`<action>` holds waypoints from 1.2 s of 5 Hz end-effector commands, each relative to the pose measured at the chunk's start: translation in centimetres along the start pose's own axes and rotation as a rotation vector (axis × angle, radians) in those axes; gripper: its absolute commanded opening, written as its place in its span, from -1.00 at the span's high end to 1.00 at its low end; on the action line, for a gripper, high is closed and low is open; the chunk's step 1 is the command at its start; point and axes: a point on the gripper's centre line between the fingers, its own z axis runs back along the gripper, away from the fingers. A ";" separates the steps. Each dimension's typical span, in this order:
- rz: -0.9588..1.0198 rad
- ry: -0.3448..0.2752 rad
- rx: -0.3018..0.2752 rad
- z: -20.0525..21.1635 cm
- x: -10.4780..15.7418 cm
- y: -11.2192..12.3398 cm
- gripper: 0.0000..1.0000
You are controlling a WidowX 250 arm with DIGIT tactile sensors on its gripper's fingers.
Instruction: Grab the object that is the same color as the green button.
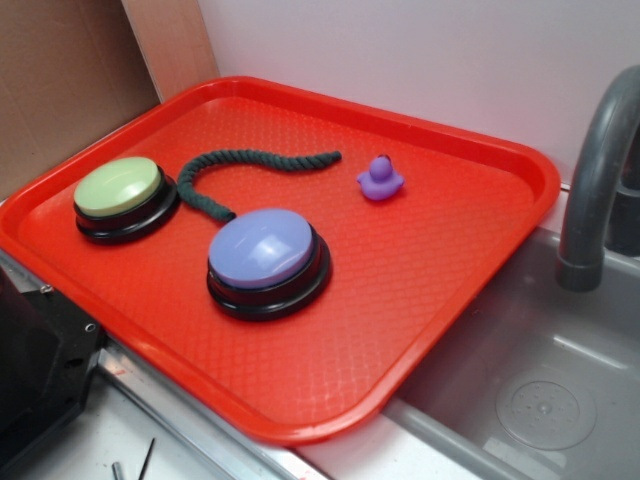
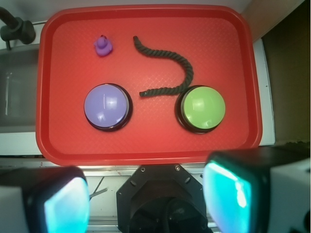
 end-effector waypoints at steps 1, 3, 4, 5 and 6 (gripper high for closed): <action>0.000 0.000 0.000 0.0 0.0 0.0 -1.00; 0.049 -0.042 -0.065 -1.6 1.3 1.2 -1.00; 0.039 -0.029 -0.086 -3.4 3.1 2.6 -1.00; 0.025 -0.032 -0.079 -5.0 4.7 3.7 -1.00; -0.040 -0.038 -0.074 -7.8 7.1 4.8 -1.00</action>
